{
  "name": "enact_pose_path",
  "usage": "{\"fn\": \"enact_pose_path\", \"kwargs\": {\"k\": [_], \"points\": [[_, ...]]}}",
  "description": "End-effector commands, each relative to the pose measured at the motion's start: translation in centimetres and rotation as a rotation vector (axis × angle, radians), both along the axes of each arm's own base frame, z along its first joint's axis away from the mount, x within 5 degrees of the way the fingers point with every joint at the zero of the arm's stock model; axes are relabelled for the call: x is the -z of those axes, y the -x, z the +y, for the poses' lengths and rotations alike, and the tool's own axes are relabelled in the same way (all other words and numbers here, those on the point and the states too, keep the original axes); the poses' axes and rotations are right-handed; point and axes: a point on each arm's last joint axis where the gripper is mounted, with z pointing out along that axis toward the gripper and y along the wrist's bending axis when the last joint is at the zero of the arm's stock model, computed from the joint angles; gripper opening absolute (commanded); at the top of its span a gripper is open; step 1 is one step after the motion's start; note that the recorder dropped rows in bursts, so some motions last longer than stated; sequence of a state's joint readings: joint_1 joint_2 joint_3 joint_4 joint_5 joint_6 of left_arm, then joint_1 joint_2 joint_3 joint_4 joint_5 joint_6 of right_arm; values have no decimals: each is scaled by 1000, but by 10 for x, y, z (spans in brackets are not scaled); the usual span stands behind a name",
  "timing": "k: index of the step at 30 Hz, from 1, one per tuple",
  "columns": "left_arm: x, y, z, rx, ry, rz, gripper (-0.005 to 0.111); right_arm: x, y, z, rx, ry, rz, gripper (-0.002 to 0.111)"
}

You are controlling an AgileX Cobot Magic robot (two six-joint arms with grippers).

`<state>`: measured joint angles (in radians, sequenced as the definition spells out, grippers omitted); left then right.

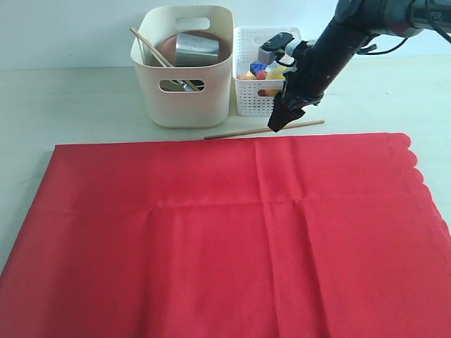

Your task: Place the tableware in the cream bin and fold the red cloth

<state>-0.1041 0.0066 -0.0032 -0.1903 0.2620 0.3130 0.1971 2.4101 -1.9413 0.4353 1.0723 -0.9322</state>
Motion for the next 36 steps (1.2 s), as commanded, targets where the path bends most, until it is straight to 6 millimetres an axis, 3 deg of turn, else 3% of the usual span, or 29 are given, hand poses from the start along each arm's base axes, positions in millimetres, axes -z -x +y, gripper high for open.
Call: {"fn": "enact_pose_path", "kwargs": {"k": [1,5,11,14,17,20,24,31,36], "points": [[1,0,0,-1,0,-5,2,16,-5,0,23,-2,-16,56],[1,0,0,-1,0,-5,2,9,-4,0,18,-4,-16,56],[1,0,0,-1,0,-5,2,-25,-7,-7,61,-23,-94,55],[1,0,0,-1,0,-5,2,-40,-13,-33,133,-45,-129,55],[1,0,0,-1,0,-5,2,-35,-19,-61,252,-129,-86,52],[1,0,0,-1,0,-5,2,-25,-17,-77,256,-143,-17,37],[1,0,0,-1,0,-5,2,-19,-17,-79,208,-117,-36,35],[1,0,0,-1,0,-5,2,23,-24,-80,285,-106,8,35],[1,0,0,-1,0,-5,2,31,-21,-80,296,-110,59,35]]}}
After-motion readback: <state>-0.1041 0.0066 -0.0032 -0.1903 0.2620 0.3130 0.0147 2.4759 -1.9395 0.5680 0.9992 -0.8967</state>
